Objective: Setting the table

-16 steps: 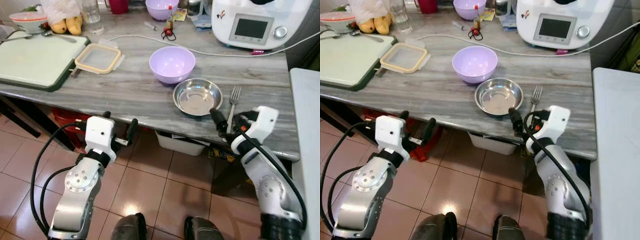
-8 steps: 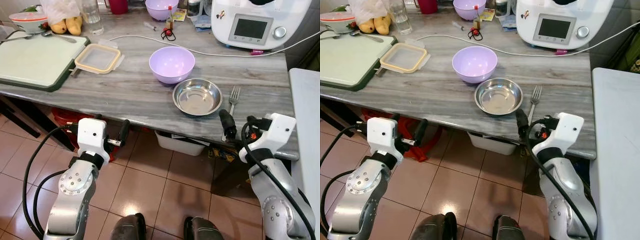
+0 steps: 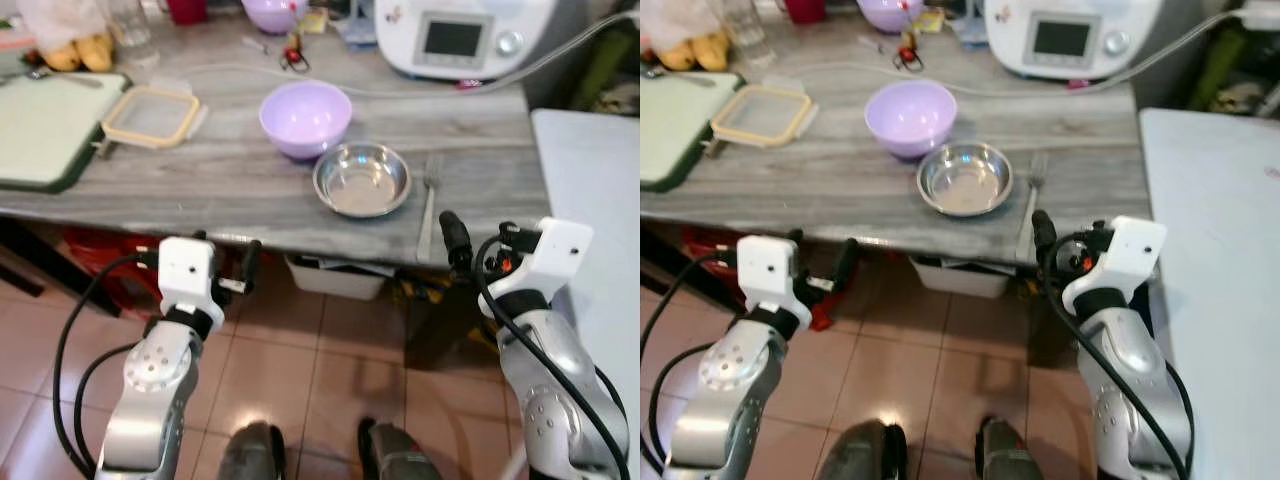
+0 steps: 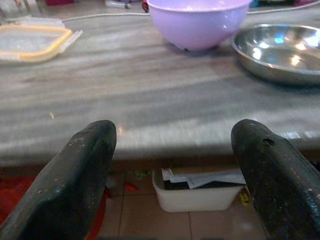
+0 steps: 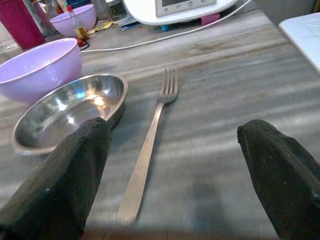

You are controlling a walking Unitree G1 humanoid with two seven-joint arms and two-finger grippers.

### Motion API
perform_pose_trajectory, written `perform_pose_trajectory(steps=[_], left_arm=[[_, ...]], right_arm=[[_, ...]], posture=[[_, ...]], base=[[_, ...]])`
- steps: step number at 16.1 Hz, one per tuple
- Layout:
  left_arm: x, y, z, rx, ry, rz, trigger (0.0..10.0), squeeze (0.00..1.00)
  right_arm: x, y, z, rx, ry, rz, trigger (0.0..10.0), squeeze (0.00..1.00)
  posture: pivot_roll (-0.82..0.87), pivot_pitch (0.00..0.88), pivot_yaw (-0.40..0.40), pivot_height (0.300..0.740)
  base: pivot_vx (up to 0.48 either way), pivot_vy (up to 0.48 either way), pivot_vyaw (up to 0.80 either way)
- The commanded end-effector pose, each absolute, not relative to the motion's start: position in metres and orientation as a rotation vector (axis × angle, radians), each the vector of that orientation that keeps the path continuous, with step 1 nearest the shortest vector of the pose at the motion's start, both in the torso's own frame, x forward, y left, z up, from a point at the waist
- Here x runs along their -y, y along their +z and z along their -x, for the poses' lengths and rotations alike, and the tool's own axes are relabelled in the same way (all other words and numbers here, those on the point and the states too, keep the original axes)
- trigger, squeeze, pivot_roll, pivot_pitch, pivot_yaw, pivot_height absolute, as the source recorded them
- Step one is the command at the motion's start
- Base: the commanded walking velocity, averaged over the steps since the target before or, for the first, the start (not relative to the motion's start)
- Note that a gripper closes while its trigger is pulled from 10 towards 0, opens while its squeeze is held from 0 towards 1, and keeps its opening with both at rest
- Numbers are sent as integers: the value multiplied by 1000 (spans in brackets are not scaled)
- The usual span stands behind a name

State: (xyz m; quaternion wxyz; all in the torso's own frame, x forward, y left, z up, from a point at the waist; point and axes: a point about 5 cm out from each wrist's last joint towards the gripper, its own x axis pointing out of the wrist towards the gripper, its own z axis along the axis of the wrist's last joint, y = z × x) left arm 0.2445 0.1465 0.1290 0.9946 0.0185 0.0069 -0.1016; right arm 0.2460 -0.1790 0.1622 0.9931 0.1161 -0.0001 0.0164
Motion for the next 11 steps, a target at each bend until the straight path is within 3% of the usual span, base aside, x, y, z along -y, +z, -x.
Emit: perform_pose_trajectory(steps=[1,7,11], left_arm=[[-149,128,-244,-16,-186,-40,10000,0],[-147,130,-253,3,-186,-37,10000,0],[-145,130,-257,11,-189,-35,10000,0]], right_arm=[[179,162,-248,4,26,-232,10000,0],[180,162,-257,9,8,-210,10000,0],[179,162,-261,18,7,-209,10000,0]], posture=[[-9,102,60,740],[-15,81,52,740],[-20,79,53,740]], base=[[-281,0,-544],[-281,0,0],[-283,0,-514]])
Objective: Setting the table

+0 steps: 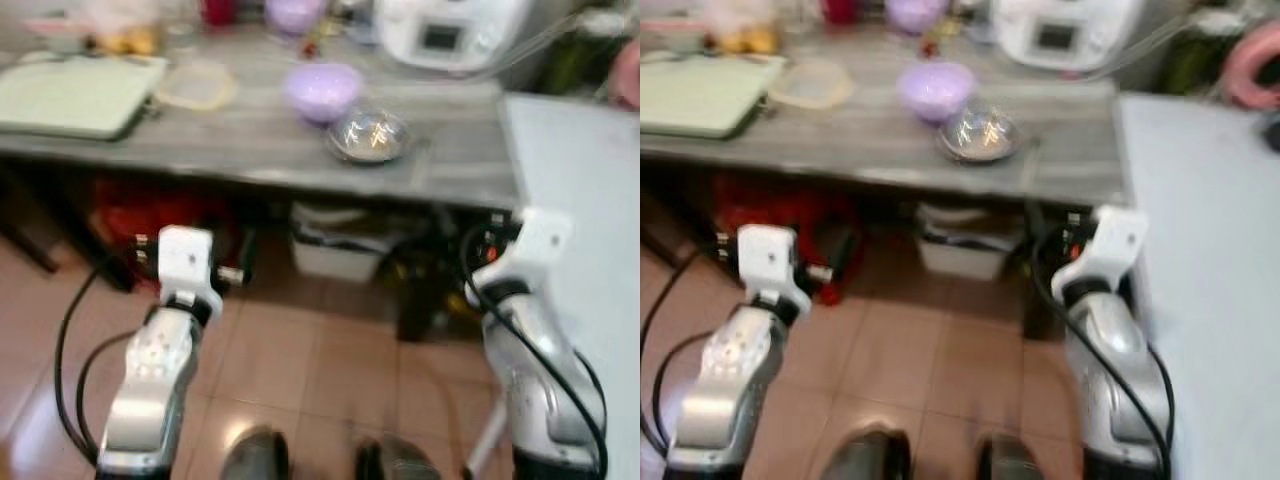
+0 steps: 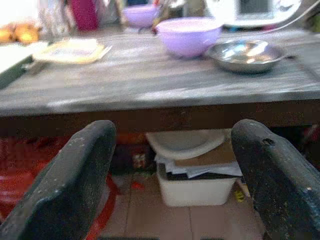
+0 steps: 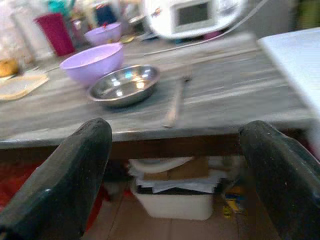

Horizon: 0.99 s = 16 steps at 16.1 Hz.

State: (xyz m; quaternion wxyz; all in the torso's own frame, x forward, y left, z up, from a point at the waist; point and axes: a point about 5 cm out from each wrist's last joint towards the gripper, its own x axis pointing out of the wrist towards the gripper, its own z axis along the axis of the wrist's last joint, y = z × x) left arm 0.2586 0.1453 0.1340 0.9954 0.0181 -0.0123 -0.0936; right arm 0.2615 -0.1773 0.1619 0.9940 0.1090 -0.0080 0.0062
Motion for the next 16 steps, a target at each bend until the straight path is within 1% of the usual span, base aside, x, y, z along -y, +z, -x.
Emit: perform_pose_trajectory(steps=[1,3,6,8,12,15,16], left_arm=[[-145,131,-258,15,-189,-34,10000,0],[-144,130,-259,17,-195,-35,10000,0],[-146,128,-257,23,-200,-77,10000,0],[-142,129,-257,25,-219,-44,10000,0],[-141,130,-257,30,-230,-42,10000,0],[-140,131,-257,34,-242,-39,10000,0],[-140,131,-257,36,-252,-39,10000,0]], right_arm=[[178,163,-262,21,11,-210,10000,0],[177,163,-264,24,20,-210,10000,0],[179,163,-267,31,24,-202,10000,0],[178,164,-269,31,32,-195,10000,0],[180,164,-271,31,28,-188,10000,0],[180,164,-271,31,24,-184,10000,0],[180,163,-271,32,23,-182,10000,0]], posture=[[-21,79,50,740],[-19,78,50,740],[-22,81,42,740],[-23,83,39,740],[-26,87,41,740],[-25,85,43,740],[-24,84,43,740]], base=[[-285,0,0],[-272,0,0],[0,0,0],[0,-399,0],[0,-480,0],[0,0,0],[0,-472,0]])
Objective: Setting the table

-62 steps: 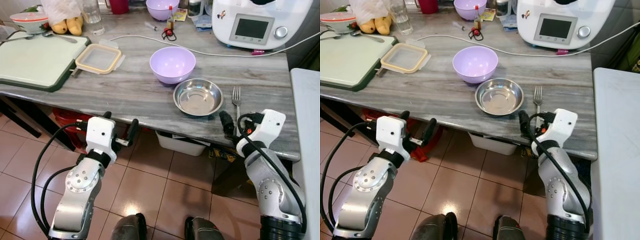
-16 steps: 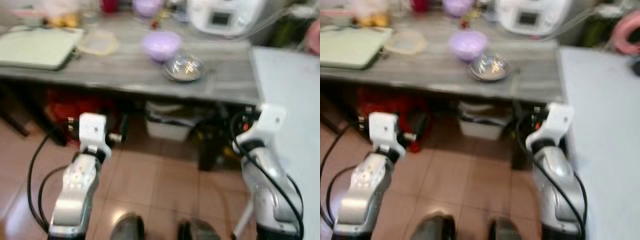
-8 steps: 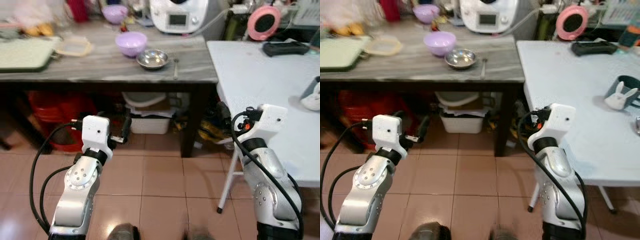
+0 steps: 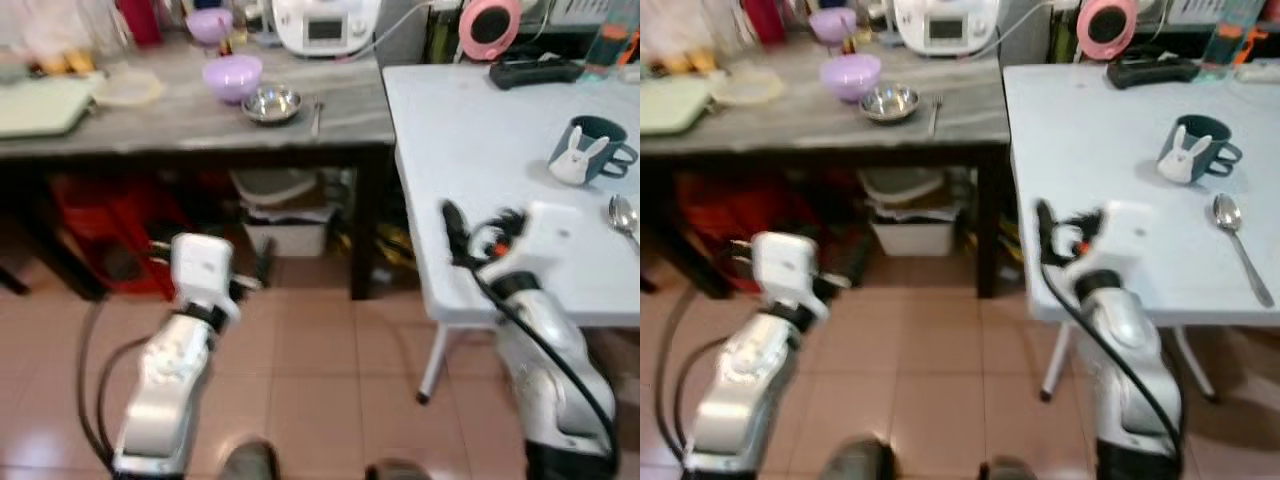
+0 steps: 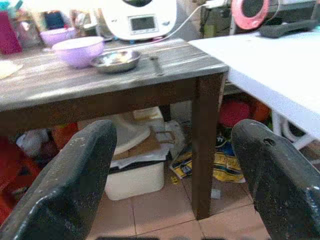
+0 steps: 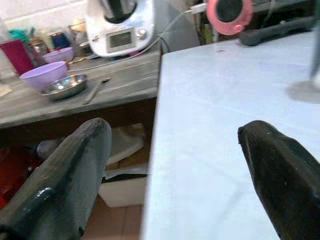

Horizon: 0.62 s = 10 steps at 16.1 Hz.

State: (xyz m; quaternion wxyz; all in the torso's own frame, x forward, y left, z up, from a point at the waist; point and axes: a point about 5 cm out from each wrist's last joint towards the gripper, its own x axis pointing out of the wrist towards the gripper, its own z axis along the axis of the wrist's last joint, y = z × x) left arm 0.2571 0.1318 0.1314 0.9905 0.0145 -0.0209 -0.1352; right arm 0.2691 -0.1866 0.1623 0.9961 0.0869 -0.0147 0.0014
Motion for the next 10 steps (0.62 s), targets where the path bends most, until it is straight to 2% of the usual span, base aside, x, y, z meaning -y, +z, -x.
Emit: perform_pose_trajectory(steps=[1,10], left_arm=[[-139,131,-257,39,-260,-41,10000,0],[-138,132,-255,46,-287,-49,10000,0]], right_arm=[[180,163,-272,32,25,-181,10000,0],[181,161,-276,25,26,-175,10000,0]], posture=[[-22,82,44,740],[-16,83,48,740]], base=[[0,-465,0],[0,-429,0]])
